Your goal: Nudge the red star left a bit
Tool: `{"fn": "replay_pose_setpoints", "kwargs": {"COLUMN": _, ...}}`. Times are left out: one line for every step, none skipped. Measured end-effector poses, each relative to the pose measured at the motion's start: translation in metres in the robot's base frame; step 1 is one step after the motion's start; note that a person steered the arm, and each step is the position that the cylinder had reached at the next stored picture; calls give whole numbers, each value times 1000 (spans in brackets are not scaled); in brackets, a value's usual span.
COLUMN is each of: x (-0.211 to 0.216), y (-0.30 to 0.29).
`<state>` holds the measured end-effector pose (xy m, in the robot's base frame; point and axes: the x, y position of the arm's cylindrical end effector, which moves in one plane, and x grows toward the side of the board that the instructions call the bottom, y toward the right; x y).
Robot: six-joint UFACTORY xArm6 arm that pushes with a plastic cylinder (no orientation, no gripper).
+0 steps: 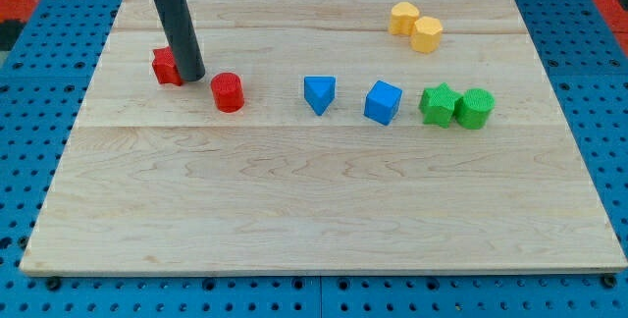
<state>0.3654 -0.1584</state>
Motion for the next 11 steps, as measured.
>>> {"fn": "replay_pose_setpoints", "kwargs": {"x": 28, "y": 10}}
{"fn": "replay_pose_setpoints", "kwargs": {"x": 43, "y": 28}}
{"fn": "replay_pose_setpoints", "kwargs": {"x": 48, "y": 47}}
{"fn": "replay_pose_setpoints", "kwargs": {"x": 15, "y": -2}}
{"fn": "replay_pose_setpoints", "kwargs": {"x": -7, "y": 17}}
{"fn": "replay_pose_setpoints", "kwargs": {"x": -49, "y": 5}}
{"fn": "replay_pose_setpoints", "kwargs": {"x": -53, "y": -65}}
{"fn": "replay_pose_setpoints", "kwargs": {"x": -14, "y": -88}}
{"fn": "replay_pose_setpoints", "kwargs": {"x": -3, "y": -71}}
{"fn": "replay_pose_setpoints", "kwargs": {"x": -70, "y": -89}}
{"fn": "replay_pose_setpoints", "kwargs": {"x": -45, "y": -80}}
